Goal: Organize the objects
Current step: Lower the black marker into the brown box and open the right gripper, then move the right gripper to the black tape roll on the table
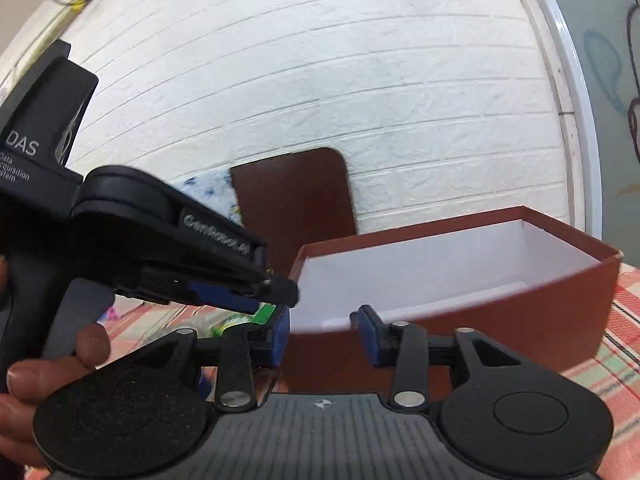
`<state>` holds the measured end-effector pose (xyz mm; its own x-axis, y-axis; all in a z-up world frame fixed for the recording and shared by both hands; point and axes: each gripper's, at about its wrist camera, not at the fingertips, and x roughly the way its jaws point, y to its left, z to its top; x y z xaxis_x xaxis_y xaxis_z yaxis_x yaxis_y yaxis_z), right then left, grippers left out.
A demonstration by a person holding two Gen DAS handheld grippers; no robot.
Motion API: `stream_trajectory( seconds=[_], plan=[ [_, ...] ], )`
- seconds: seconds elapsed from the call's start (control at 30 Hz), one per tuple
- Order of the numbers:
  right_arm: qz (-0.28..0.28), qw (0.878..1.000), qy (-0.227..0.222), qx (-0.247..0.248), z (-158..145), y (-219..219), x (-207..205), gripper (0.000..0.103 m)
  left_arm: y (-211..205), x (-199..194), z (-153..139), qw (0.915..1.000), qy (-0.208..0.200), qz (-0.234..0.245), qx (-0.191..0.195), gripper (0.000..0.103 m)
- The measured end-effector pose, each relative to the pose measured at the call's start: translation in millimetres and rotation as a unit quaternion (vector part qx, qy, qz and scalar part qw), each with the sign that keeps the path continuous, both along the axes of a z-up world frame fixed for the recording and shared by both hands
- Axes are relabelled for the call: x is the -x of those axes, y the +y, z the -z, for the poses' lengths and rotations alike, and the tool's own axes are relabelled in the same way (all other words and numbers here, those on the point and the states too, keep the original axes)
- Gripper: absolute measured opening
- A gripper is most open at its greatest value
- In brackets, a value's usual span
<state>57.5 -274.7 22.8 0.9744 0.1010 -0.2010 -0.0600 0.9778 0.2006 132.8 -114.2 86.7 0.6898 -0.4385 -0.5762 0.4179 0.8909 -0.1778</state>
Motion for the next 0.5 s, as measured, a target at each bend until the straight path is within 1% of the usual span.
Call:
stream_trajectory(
  seconds=[0.03,0.07,0.13,0.2,0.23,0.27,0.3,0.33,0.4,0.43,0.5],
  plan=[
    [-0.006,1.0,0.007,0.006,6.2,3.8,4.1,0.041,10.3,10.5,5.8,1.0,0.001,-0.002,-0.002,0.033],
    [-0.016,1.0,0.021,0.01,16.9,11.9,-8.0,0.042,21.4,20.5,13.3,1.0,0.003,-0.006,-0.006,0.033],
    [-0.049,0.996,0.072,0.018,33.5,27.1,-2.6,0.043,45.2,36.1,33.7,0.9992,0.014,-0.026,-0.026,0.036],
    [-0.082,0.988,0.129,0.035,48.2,41.8,-8.5,0.043,73.5,42.3,61.2,0.9957,0.047,-0.062,-0.051,0.037],
    [-0.1,0.982,0.15,0.05,51.3,49.3,-13.7,0.043,89.6,43.6,76.2,0.9922,0.069,-0.083,-0.062,0.037],
    [-0.118,0.977,0.167,0.064,53.9,55.4,-19.9,0.043,107.2,43.8,88.1,0.9887,0.085,-0.103,-0.069,0.033],
    [-0.134,0.972,0.181,0.072,55.3,67.4,-15.1,0.043,124.7,51.1,90.5,0.9914,0.06,-0.104,-0.051,0.031],
    [-0.149,0.967,0.191,0.076,52.3,92.8,9.8,0.044,139.4,55.0,89.6,0.9906,0.048,-0.117,-0.051,0.031],
    [-0.162,0.964,0.189,0.092,48.0,113.4,8.9,0.047,166.3,50.7,87.1,0.9809,0.039,-0.174,-0.078,0.031],
    [-0.172,0.962,0.185,0.1,42.9,126.2,7.9,0.047,182.8,44.9,85.7,0.9748,0.042,-0.205,-0.077,0.031],
    [-0.186,0.962,0.162,0.115,37.1,145.4,-7.5,0.047,216.9,30.1,82.4,0.9653,0.058,-0.251,-0.044,0.03]
  ],
)
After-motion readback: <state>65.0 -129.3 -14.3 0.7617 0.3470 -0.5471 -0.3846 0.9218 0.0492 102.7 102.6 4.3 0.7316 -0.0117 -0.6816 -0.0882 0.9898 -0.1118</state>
